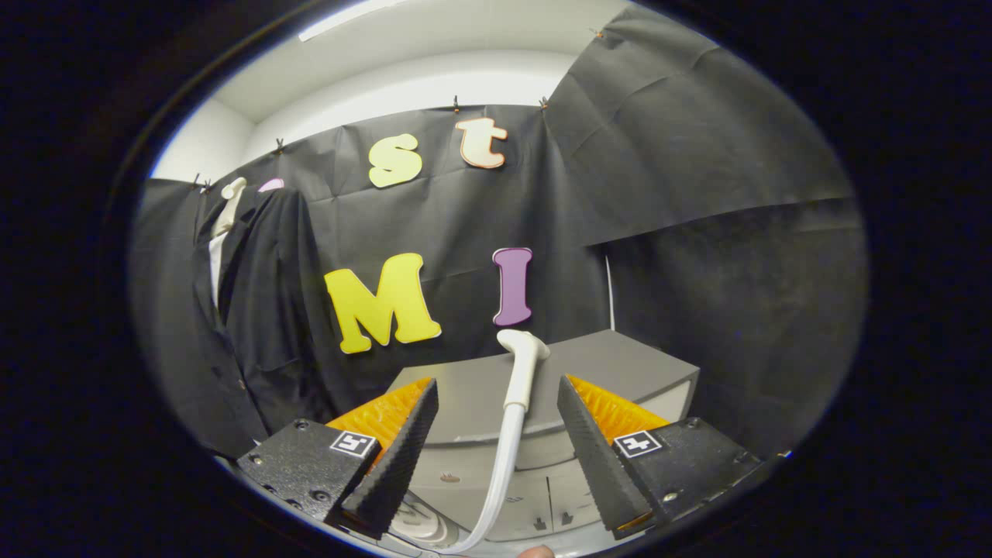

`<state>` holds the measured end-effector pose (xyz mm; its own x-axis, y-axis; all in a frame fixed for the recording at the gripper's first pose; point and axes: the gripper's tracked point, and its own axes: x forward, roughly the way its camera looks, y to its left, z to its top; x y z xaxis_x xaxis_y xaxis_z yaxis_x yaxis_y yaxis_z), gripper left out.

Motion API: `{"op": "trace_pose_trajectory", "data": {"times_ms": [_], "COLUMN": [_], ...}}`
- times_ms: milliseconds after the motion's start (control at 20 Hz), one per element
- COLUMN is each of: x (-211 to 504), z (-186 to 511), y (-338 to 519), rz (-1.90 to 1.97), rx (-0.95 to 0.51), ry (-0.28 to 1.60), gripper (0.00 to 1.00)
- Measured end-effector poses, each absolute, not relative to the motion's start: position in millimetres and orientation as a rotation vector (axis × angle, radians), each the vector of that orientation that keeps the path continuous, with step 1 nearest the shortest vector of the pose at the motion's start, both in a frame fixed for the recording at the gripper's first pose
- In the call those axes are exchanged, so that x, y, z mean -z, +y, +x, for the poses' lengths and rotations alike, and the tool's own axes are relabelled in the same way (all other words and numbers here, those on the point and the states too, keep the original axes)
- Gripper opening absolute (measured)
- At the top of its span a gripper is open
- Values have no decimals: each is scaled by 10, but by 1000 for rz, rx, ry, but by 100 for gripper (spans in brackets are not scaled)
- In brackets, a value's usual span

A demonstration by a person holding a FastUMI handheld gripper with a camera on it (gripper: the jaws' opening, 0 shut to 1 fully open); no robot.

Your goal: Iron the clothes twice with a garment steamer, once on the left side and once on the right side.

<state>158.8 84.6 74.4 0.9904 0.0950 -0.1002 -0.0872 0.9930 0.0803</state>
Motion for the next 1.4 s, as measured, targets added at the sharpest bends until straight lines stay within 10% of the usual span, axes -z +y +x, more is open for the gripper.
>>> {"op": "trace_pose_trajectory", "data": {"times_ms": [950, 1400], "x": [102, 8], "z": [3603, 3756], "y": [642, 757], "rz": [24, -3], "rx": [37, 44], "ry": [547, 651], "gripper": [95, 76]}}
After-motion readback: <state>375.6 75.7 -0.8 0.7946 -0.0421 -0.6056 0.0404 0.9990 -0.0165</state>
